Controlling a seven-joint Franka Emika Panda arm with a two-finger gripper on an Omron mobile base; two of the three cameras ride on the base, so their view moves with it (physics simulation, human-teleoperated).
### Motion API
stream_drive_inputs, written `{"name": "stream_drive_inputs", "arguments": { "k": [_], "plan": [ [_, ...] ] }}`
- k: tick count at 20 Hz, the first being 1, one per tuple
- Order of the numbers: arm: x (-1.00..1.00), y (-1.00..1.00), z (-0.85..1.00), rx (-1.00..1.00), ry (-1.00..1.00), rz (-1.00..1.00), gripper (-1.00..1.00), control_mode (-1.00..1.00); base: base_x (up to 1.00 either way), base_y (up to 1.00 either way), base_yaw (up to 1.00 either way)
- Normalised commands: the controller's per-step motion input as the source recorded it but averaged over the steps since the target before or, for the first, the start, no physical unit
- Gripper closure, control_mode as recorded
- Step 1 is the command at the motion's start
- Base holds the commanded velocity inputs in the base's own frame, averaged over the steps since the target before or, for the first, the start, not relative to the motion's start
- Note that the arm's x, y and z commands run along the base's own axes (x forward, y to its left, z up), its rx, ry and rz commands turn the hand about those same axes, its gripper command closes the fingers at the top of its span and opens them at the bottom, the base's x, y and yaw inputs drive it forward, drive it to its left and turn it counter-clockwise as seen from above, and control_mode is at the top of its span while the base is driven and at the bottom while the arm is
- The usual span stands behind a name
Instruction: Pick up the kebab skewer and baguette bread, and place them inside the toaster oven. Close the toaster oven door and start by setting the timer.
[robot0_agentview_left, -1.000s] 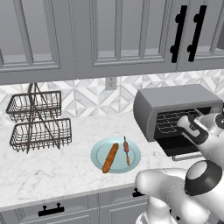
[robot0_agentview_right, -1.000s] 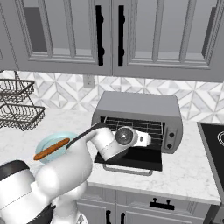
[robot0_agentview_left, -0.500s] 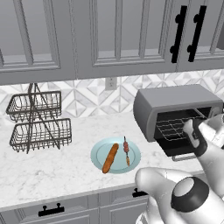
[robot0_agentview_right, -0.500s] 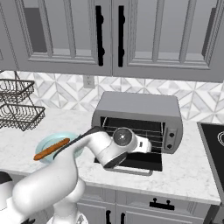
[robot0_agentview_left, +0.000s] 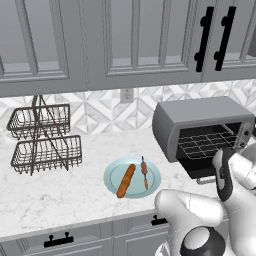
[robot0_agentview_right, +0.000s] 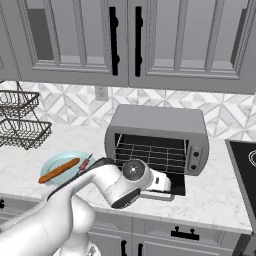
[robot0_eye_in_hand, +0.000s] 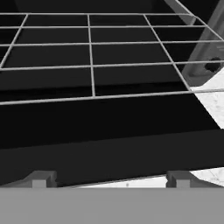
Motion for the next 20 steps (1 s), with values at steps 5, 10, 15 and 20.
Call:
{"name": "stream_drive_inputs", "arguments": {
  "k": [5,10,15,20],
  "plan": [
    [-0.73,0.0,0.54,0.0,0.0,0.0,-1.0,-1.0,0.0,0.0,0.0],
    [-0.46,0.0,0.98,0.0,0.04,0.0,-1.0,-1.0,0.0,0.0,0.0],
    [-0.29,0.03,0.98,0.0,0.07,0.0,-1.0,-1.0,0.0,0.0,0.0],
    [-0.08,0.02,0.8,0.0,0.09,0.0,-1.0,-1.0,0.0,0.0,0.0]
  ]
}}
